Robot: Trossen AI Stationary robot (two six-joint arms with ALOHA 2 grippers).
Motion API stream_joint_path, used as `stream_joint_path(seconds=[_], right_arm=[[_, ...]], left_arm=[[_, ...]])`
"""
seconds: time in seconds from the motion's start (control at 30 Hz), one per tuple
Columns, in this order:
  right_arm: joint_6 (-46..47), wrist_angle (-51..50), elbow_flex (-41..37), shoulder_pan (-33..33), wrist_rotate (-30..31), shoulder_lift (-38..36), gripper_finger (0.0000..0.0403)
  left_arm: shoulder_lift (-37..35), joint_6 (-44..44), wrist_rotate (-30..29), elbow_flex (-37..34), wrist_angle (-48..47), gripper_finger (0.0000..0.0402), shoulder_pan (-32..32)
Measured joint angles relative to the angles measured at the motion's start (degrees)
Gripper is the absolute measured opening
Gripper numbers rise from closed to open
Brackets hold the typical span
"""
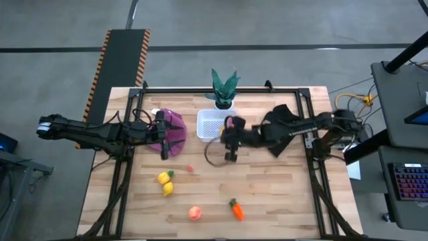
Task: Build produce basket
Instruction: Put the raspberry into the white basket, then put the carrot into the white basket
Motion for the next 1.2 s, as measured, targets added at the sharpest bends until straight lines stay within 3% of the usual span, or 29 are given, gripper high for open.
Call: stream_joint_path(seconds=[0.33,0.63,1.07,1.2], right_arm=[[-2.5,-2.4,-1.1,-10.6,-5.0,3.8,0.0102],[-2.9,-2.9,-1.2,-11.8,-5.7,5.8,0.0107],[-1.2,-3.2,-1.2,-11.8,-4.6,4.9,0.02],[2.8,-3.7,-1.2,-11.2,-8.4,0.7,0.021]], left_arm=[[0.0,0.1,0.0,0.0,0.1,0.0209,0.0],[0.0,0.1,0.0,0.0,-0.1,0.0209,0.0],[0.0,0.1,0.0,0.0,-0.2,0.0209,0.0],[0.0,0.1,0.0,0.0,-0.2,0.0209,0.0]])
